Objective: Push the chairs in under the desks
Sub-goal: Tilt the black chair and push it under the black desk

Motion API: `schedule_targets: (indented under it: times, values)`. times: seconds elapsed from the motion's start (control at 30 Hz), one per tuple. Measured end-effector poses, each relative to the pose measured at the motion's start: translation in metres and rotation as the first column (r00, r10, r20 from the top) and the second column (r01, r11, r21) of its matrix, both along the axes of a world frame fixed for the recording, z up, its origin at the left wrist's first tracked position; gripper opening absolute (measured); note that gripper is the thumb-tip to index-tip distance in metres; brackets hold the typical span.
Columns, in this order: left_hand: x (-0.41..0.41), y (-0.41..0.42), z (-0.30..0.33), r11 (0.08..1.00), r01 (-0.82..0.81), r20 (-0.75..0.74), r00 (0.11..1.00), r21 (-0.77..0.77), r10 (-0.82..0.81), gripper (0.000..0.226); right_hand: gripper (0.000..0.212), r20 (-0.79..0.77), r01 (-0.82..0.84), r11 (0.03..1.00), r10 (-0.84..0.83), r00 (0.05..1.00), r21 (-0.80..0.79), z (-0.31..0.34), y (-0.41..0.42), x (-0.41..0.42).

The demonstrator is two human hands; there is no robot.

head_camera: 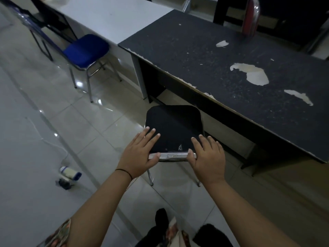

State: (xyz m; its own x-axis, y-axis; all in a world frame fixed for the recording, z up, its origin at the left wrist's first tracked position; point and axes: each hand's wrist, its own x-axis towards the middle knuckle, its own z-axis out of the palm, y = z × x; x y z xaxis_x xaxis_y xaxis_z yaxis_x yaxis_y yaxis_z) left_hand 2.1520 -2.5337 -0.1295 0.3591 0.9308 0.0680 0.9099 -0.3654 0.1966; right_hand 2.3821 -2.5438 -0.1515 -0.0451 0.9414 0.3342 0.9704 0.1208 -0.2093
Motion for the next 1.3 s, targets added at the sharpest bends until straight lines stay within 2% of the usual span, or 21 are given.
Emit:
schedule_targets:
  times: [0.17, 0.37, 0.53, 0.67, 0.83, 1.0, 1.2, 1.3]
  values:
    - [-0.005, 0.006, -0.001, 0.998, 0.062, 0.080, 0.995, 0.024, -0.063, 0.057, 0.045, 0.014, 0.018, 0.997, -0.019, 1.000, 0.074, -0.002, 0.000, -0.001]
    - [-0.016, 0.009, -0.008, 0.973, 0.209, 0.105, 0.970, 0.094, -0.218, 0.056, 0.046, -0.017, 0.066, 0.997, -0.065, 0.998, 0.032, 0.001, -0.007, -0.009]
    - [-0.042, 0.011, -0.013, 0.940, 0.304, 0.069, 0.946, 0.153, -0.317, 0.050, 0.046, 0.021, 0.038, 0.998, -0.039, 0.999, 0.049, 0.001, -0.019, -0.027]
    - [-0.079, 0.020, -0.012, 0.900, 0.400, 0.025, 0.912, 0.174, -0.410, 0.049, 0.046, -0.010, 0.063, 0.998, -0.063, 0.998, -0.012, 0.003, -0.028, -0.062]
    - [-0.129, 0.046, -0.009, 0.880, 0.455, 0.007, 0.888, 0.133, -0.460, 0.050, 0.045, -0.043, 0.062, 0.992, -0.067, 0.997, -0.113, 0.006, -0.024, -0.114]
    - [-0.161, 0.091, -0.004, 0.861, 0.499, 0.007, 0.865, 0.095, -0.502, 0.054, 0.049, 0.012, 0.067, 0.980, -0.066, 0.998, -0.186, 0.015, 0.006, -0.146]
    - [-0.171, 0.151, -0.003, 0.824, 0.567, 0.047, 0.822, 0.013, -0.567, 0.055, 0.062, 0.085, 0.178, 0.966, -0.164, 0.983, -0.189, 0.015, 0.046, -0.163]
    - [-0.174, 0.177, -0.003, 0.806, 0.591, 0.047, 0.805, 0.009, -0.591, 0.056, 0.057, 0.073, 0.227, 0.960, -0.217, 0.973, -0.164, 0.017, 0.066, -0.170]
